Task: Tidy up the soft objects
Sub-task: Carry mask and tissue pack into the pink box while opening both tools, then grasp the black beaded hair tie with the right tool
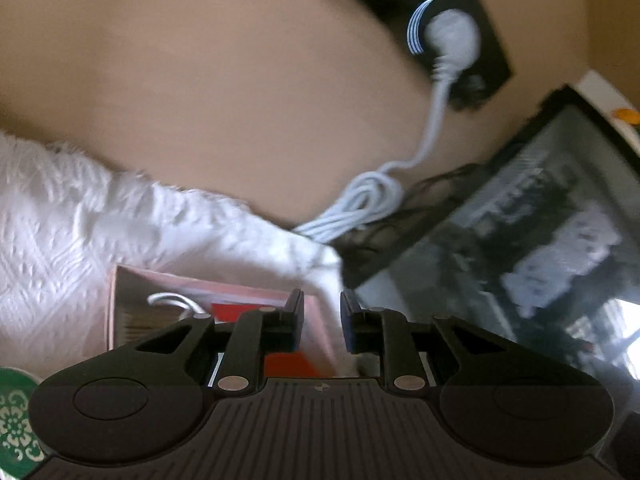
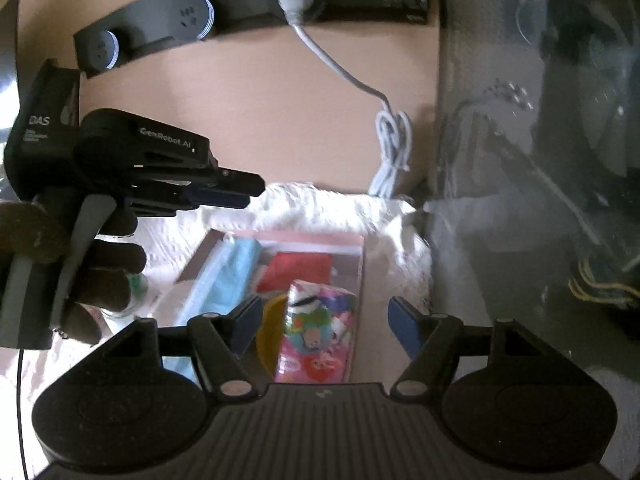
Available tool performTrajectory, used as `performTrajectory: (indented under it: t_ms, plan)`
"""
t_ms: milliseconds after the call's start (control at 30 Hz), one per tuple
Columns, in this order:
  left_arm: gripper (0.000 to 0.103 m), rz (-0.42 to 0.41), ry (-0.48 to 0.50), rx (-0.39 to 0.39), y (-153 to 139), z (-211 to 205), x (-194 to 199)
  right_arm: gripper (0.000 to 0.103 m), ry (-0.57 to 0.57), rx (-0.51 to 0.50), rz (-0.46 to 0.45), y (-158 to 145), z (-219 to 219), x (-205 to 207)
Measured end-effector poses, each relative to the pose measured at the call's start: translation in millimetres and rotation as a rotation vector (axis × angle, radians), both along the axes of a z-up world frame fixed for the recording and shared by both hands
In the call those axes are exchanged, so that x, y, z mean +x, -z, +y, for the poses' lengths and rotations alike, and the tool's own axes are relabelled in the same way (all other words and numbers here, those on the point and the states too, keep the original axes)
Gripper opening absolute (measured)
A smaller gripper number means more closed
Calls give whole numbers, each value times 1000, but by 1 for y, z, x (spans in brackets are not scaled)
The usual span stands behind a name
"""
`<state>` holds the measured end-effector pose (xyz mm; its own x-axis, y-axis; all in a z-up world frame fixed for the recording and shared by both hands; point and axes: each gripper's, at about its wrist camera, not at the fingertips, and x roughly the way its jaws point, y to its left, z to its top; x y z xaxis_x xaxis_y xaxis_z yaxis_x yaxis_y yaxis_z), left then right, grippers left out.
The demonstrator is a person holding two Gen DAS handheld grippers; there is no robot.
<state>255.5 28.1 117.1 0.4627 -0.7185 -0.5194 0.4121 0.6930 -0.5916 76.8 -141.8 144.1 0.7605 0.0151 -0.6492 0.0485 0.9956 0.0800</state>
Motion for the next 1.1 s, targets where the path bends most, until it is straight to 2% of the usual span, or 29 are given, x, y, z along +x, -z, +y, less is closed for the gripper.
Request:
performTrajectory:
  t_ms: [67,133,233,267,300,333,400,433,533,600,667,733,767,833,900,1000,1100]
  plan:
    - [22,-77,-4,-27,-12,10,-13,70,-16,0,-12,-4,6,3]
    - [22,-159,-57,-37,-27,26,-31,70,-31,11,-20,-9,12,7]
    - [22,-242,-149,2,-43,62,-57,68,-73,49,12,-13,22,20]
    - [22,-262,-170,11,-46,75,-65,66,-108,82,44,-13,26,27]
    - [22,-276,-203,17,-48,93,-76,57,-138,125,82,-10,29,33]
    - [22,-276,-234,15,-49,111,-86,42,-168,176,130,-5,32,39]
    - [22,-258,-283,3,-45,144,-104,31,-218,256,237,13,42,53]
    - [22,-248,-308,9,-41,158,-112,31,-225,253,268,23,49,59]
    - [22,-201,-384,56,-23,192,-140,31,-184,148,315,48,59,80]
    - [22,-164,-412,82,-8,209,-159,31,-165,132,292,46,50,86]
    - [22,-143,-412,119,7,219,-176,31,-116,91,307,44,37,96]
    - [22,-125,-398,172,19,224,-188,21,-98,74,345,46,24,104]
    - [22,-118,-394,188,23,226,-190,21,-95,96,374,45,20,106]
    - [22,-111,-388,204,27,237,-192,25,-99,89,389,31,25,105]
    - [22,-137,-417,230,21,253,-191,27,-116,52,345,4,40,104]
    - [22,-228,-489,302,0,281,-186,33,-180,57,235,-49,71,110]
    - [22,-330,-566,396,-32,311,-172,34,-231,72,151,-98,112,132]
